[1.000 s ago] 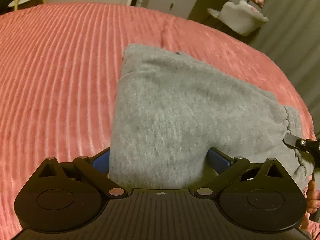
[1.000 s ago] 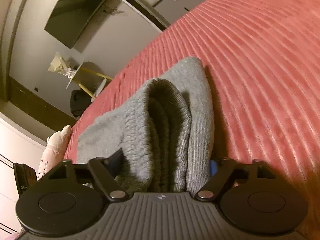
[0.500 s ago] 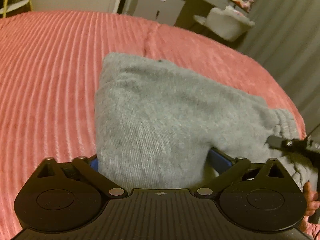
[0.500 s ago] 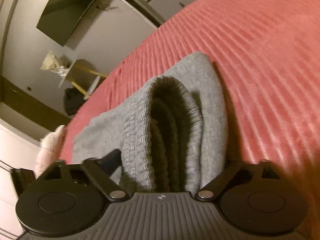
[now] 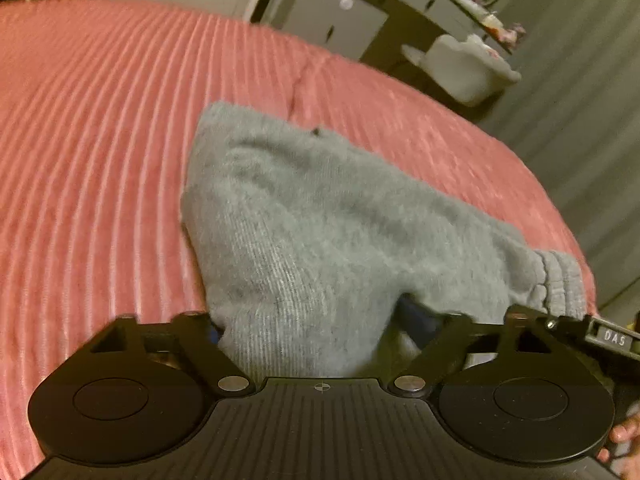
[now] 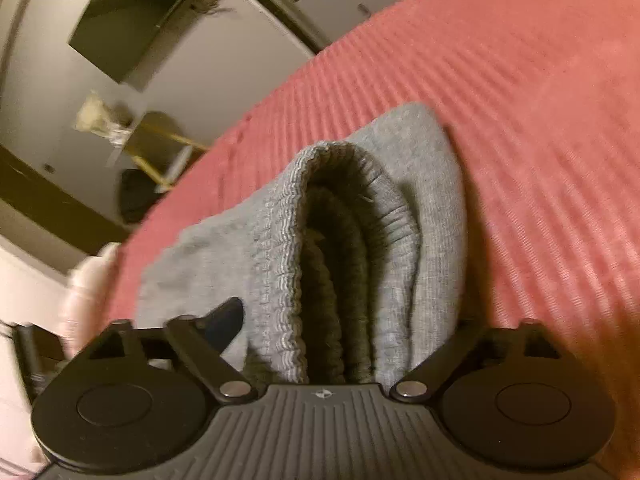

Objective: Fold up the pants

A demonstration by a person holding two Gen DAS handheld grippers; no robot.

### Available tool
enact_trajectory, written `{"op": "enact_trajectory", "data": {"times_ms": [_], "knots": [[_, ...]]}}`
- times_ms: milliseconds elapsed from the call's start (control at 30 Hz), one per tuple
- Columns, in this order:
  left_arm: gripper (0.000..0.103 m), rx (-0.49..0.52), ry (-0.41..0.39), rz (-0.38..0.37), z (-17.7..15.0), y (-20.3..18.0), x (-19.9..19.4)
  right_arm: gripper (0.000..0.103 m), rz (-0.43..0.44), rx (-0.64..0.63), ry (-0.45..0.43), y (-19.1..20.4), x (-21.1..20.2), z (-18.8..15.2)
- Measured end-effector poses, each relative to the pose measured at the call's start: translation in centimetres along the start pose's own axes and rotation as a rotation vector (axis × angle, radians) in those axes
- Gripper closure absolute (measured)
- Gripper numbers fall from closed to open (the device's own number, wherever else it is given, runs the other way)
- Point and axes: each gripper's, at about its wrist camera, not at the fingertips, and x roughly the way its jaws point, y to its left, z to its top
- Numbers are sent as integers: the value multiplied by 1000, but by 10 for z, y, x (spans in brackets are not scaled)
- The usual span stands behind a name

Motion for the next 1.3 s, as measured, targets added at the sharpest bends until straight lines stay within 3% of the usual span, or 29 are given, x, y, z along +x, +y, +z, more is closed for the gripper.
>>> {"op": "enact_trajectory", "data": {"times_ms": [67, 133, 200, 333, 467, 500, 567, 633, 667, 700, 733, 767, 933, 1000, 1067, 1200, 1300], "knots": [[49, 31, -23, 19, -2, -5, -7, 39, -46, -64, -27, 11, -6, -6], [64, -19, -36, 0, 3, 1, -18, 41, -43, -93, -65, 20, -16, -9], [69, -69, -55, -26, 8, 7, -29, 43, -16, -96, -96, 29, -27, -8], [82, -47, -132, -35, 21, 5, -52, 44, 42, -127, -141, 53, -38, 1], [82, -38, -180, -24, 39, 7, -69, 44, 85, -151, -166, 75, -39, 17], [78, -26, -193, 8, 42, 8, -71, 44, 93, -150, -168, 78, -38, 22], [51, -62, -209, 89, 50, 15, -72, 42, 109, -152, -176, 80, -31, 31], [10, -96, -281, 316, 50, 21, -78, 26, 52, -168, -177, 79, -20, 38], [5, -89, -317, 431, 47, 21, -83, 15, -36, -166, -183, 78, -17, 40], [4, -55, -330, 467, 41, 22, -86, 12, -146, -142, -216, 77, -15, 41], [3, -18, -314, 437, 35, 23, -88, 12, -221, -127, -259, 74, -18, 38], [3, 6, -282, 397, 27, 24, -88, 12, -241, -129, -288, 72, -23, 34], [3, 77, -149, 385, -32, 19, -64, 12, -153, -208, -257, 75, -30, -6], [1, 134, -156, 420, -51, 17, -58, 13, -196, -318, -204, 82, -18, -24], [1, 162, -134, 428, -49, 17, -65, 12, -312, -366, -145, 77, -4, -38], [3, 149, -134, 441, -48, 23, -98, 10, -344, -323, -191, 72, -19, -55], [3, 171, -61, 501, -57, 40, -104, 10, -326, -240, -254, 78, -38, -63]]}}
